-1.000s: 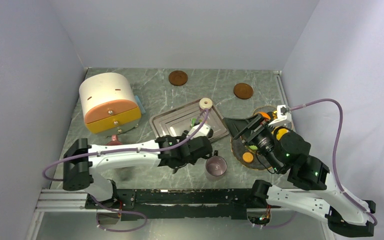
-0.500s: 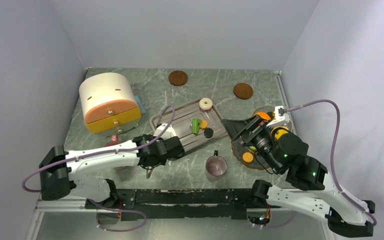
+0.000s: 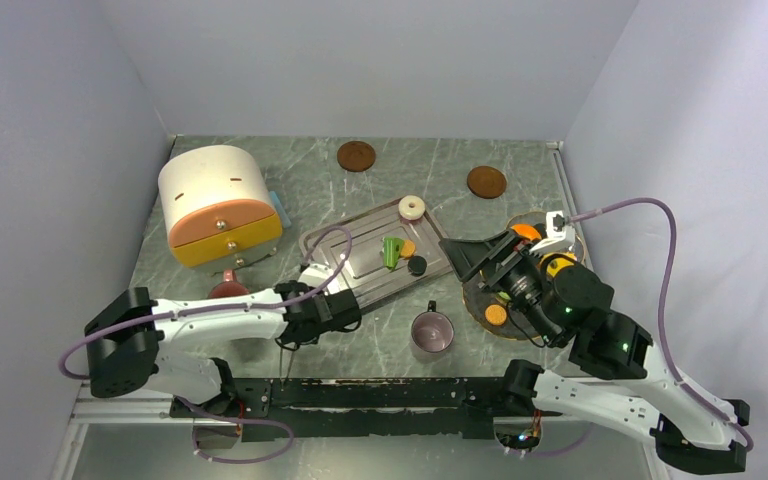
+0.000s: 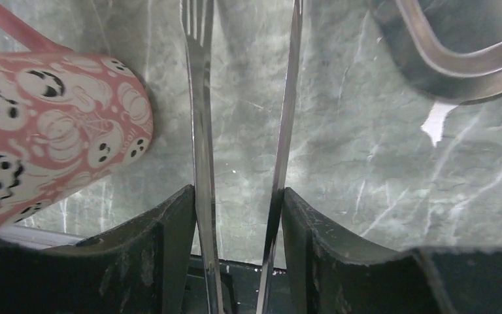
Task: Serve the afternoon tea
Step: Place the clamp at the center of the board.
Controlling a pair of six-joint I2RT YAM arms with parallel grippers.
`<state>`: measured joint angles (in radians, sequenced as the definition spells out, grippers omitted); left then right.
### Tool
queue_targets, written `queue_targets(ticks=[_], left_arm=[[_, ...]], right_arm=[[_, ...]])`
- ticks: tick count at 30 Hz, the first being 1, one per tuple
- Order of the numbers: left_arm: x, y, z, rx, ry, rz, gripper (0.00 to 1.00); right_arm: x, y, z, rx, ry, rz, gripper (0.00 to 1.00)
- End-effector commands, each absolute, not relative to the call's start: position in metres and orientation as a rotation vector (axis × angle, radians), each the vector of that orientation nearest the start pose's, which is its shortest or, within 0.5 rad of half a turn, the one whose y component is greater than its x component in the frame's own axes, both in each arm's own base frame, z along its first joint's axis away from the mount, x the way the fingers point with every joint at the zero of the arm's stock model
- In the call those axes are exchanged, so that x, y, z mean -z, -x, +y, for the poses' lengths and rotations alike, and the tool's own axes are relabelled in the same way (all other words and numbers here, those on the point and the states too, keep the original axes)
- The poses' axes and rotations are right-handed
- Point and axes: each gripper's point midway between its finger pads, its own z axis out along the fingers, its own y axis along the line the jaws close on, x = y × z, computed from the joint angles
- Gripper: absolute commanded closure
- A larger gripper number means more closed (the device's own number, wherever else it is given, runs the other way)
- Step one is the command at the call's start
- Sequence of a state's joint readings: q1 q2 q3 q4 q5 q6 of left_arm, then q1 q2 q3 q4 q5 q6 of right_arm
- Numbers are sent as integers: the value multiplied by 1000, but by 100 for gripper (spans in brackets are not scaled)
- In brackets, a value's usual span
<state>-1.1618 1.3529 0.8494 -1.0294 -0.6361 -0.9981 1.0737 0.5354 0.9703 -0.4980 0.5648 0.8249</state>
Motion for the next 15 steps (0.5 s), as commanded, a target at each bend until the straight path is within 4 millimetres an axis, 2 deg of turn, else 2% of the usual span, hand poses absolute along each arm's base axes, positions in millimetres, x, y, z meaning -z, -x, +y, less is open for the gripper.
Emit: queue_targets(ticks=[1, 6, 15], left_arm=[[-47, -141, -161, -249, -155, 2585, 45], [-29, -133, -167, -173, -157, 2629, 44], [-12, -129, -168, -88, -127, 2658, 39]], right_arm=[[-372, -166, 160, -992, -245, 1671, 4], [-374, -166, 156, -989, -254, 1661, 4], [-370, -166, 163, -995, -240, 1675, 4]])
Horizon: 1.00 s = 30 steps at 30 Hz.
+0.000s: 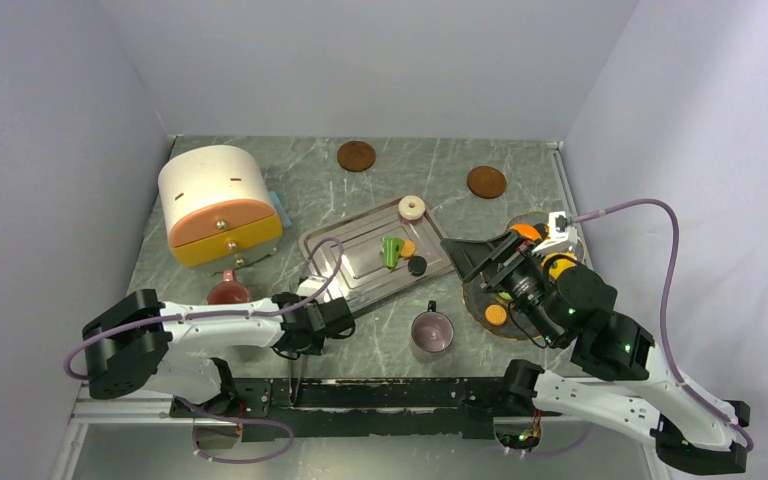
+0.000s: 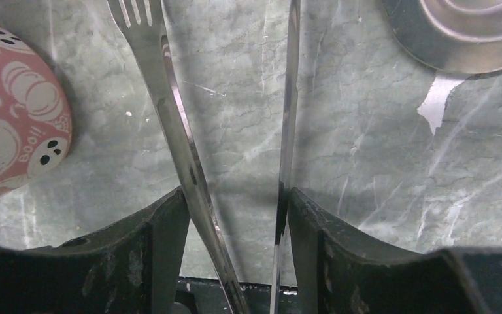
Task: Serve the afternoon tea
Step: Place the clamp at the center of the board, then pick up the clamp from the center of the board.
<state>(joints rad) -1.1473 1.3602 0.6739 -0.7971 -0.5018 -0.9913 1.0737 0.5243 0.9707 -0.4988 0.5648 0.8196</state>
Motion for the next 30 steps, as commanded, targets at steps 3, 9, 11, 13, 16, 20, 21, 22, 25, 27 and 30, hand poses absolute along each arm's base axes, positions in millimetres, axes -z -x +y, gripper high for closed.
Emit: queue_targets(ticks=[3, 9, 11, 13, 16, 20, 21, 22, 25, 27, 30], left_arm=[[-9, -129, -164, -87, -110, 2662, 36], [-5, -128, -166, -13, -69, 2668, 34], [-3, -127, -162, -19, -57, 2669, 32], [-3, -126, -160, -24, -50, 2673, 29], [-2, -125, -159, -14, -31, 2670, 28], [2, -122, -157, 1, -3, 2675, 27], [4, -121, -157, 1, 2, 2679, 27], [5, -121, -155, -7, 6, 2682, 27], [9, -120, -152, -22, 14, 2685, 26], [11, -119, -154, -15, 16, 2688, 25], [14, -119, -154, -18, 13, 2695, 24]], right_arm=[[-370, -167, 162, -989, -242, 1673, 4], [-369, -167, 162, -992, -244, 1675, 4], [-368, -167, 163, -993, -245, 1679, 4], [-368, -167, 162, -994, -245, 1677, 4], [-368, -167, 162, -994, -247, 1674, 4], [-367, -166, 164, -1000, -244, 1680, 4], [-366, -166, 164, -999, -244, 1681, 4], [-366, -166, 163, -999, -246, 1683, 4], [-366, -166, 162, -1001, -250, 1679, 4], [-367, -166, 161, -1003, -250, 1673, 4], [-367, -166, 162, -1003, -251, 1675, 4]])
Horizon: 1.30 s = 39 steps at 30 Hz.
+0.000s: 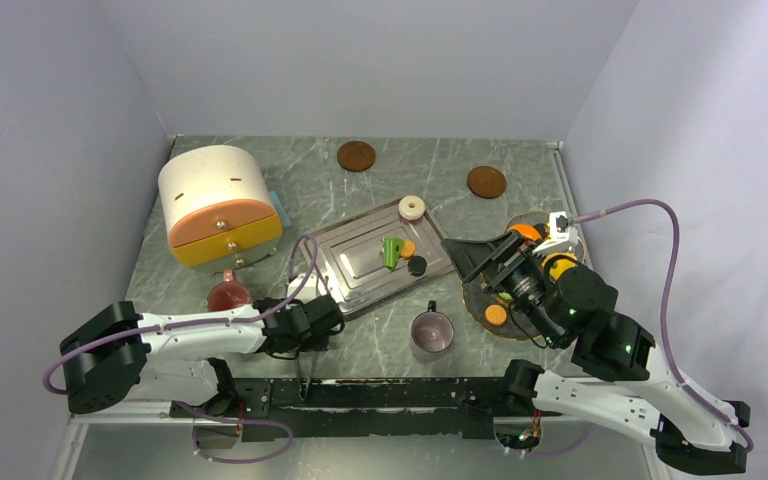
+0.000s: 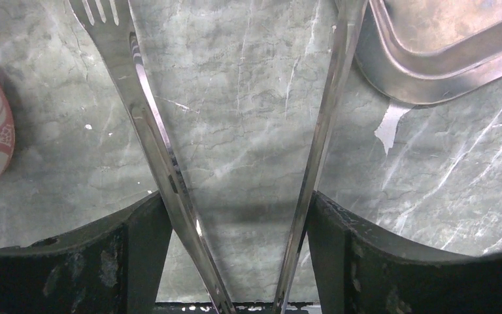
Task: Serve the afternoon tea
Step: Pick up the clamp from the center of the board.
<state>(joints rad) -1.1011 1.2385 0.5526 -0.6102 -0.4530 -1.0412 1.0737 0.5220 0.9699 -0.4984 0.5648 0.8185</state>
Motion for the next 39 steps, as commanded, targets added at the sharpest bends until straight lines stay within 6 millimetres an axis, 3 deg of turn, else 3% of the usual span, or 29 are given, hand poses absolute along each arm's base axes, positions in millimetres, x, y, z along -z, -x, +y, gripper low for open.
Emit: queue_targets(ticks=[1, 7, 13, 23, 35, 39], left_arm=[[15, -118, -153, -29, 15, 2698, 24], [18, -116, -151, -40, 18, 2708, 35], [6, -120, -155, -24, -16, 2692, 39], [-50, -129, -166, 79, -56, 2627, 49], [-86, -130, -173, 89, -169, 2614, 50], [-107, -138, -178, 87, -211, 2580, 50]], right_arm=[[-367, -166, 161, -1000, -252, 1676, 4], [-363, -165, 161, -1004, -257, 1676, 4], [-364, -166, 163, -1004, -249, 1678, 4], [-365, -166, 164, -1007, -249, 1680, 4], [-365, -167, 168, -1010, -249, 1683, 4], [-363, -167, 169, -1008, -247, 1692, 4]])
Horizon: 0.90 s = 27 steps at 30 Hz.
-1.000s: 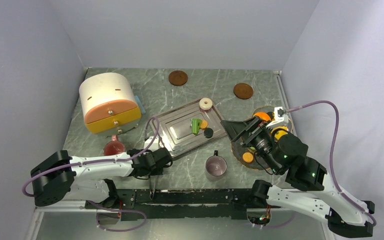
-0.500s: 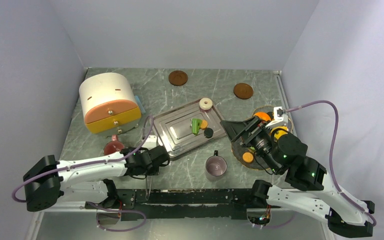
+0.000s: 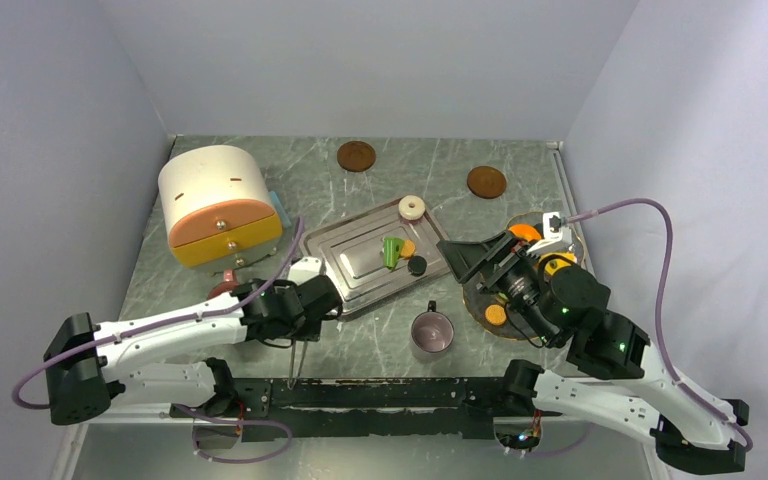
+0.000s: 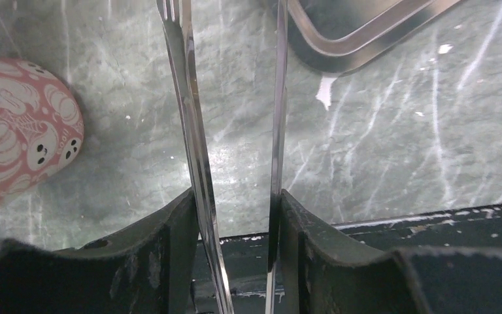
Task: Serve the afternoon tea
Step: Pick up the clamp from the center of the board, then adjust the clamp.
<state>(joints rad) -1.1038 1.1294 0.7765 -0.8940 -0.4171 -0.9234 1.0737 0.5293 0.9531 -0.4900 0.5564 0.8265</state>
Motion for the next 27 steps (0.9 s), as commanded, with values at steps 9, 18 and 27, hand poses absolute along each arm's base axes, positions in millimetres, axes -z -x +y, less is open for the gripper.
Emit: queue_targets(ticks=[9, 18, 27], left_arm=[[-158, -149, -208, 240, -357, 2483, 50], [-202, -150, -229, 444, -513, 2331, 51], [-215, -138, -243, 594, -636, 2261, 50]], right_arm=[[-358, -166, 174, -1018, -225, 1700, 8], [-354, -160, 218, -1092, -30, 1737, 45], [-341, -157, 277, -1206, 117, 1792, 100]])
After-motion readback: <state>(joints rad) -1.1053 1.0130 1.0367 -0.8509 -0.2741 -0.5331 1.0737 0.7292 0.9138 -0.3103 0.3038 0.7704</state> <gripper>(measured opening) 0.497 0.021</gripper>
